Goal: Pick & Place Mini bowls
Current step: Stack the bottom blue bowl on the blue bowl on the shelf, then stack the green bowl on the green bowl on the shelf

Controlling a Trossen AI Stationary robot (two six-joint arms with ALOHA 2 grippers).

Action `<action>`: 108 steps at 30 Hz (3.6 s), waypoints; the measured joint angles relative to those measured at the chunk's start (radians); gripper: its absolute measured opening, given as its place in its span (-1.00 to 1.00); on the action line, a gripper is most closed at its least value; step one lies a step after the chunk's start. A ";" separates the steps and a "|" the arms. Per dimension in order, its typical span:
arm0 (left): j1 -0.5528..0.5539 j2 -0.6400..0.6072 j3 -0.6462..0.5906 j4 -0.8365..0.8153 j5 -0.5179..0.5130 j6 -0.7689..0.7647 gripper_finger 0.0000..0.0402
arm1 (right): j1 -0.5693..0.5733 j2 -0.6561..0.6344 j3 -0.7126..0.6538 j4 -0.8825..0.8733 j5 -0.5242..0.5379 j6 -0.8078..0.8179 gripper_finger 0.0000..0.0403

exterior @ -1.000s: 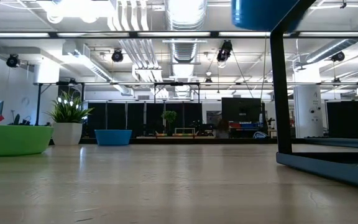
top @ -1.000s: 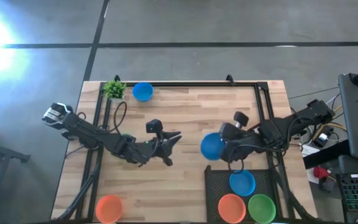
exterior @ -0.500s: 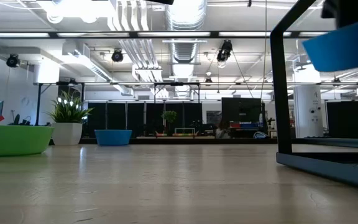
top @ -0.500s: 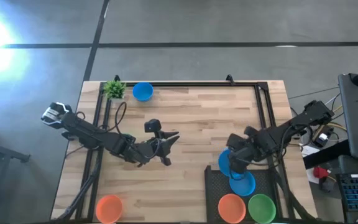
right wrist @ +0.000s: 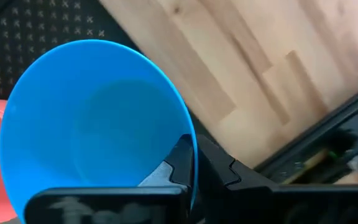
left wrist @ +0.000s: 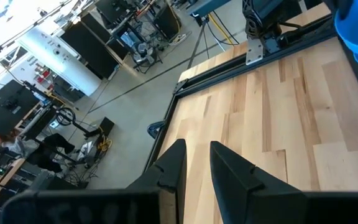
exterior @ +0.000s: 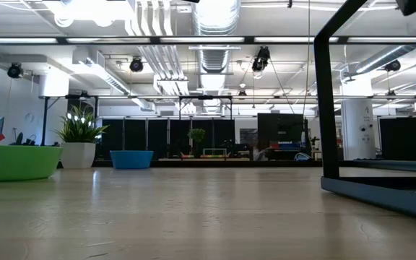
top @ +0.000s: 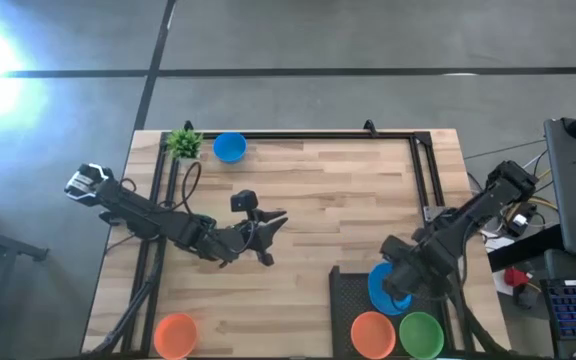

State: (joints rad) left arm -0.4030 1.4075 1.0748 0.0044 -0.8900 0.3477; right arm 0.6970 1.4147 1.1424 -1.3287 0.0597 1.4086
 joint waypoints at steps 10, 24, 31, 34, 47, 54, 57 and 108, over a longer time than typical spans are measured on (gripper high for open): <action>0.000 0.000 0.000 0.000 0.002 0.000 -0.66 | 0.050 0.000 -0.108 0.157 0.000 0.033 -0.96; 0.000 0.000 0.000 0.002 0.002 0.000 -0.66 | 0.054 0.000 -0.148 0.169 -0.008 0.069 -0.96; 0.000 0.000 0.000 0.002 0.002 0.001 -0.66 | 0.054 0.000 -0.141 0.168 -0.008 0.077 -0.92; 0.000 0.000 0.000 0.002 0.002 0.000 -0.66 | 0.054 0.000 -0.141 0.168 -0.008 0.077 -0.82; 0.000 0.000 0.000 0.002 0.002 0.001 -0.66 | 0.054 0.000 -0.068 0.159 -0.015 0.049 -0.46; 0.000 0.000 0.000 0.002 0.002 0.001 -0.66 | 0.054 -0.002 0.001 0.150 0.017 -0.019 -0.56; 0.000 0.000 0.000 0.002 0.002 0.001 -0.66 | 0.053 -0.002 0.006 0.145 0.040 -0.022 -0.64; -0.006 -0.014 0.000 -0.749 0.069 -0.723 -0.66 | 0.165 -0.001 -0.130 0.237 0.467 0.109 -0.96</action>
State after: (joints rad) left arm -0.4085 1.3936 1.0748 -0.7442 -0.8213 -0.3757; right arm 0.8622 1.4136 1.0126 -1.0920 0.5268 1.5171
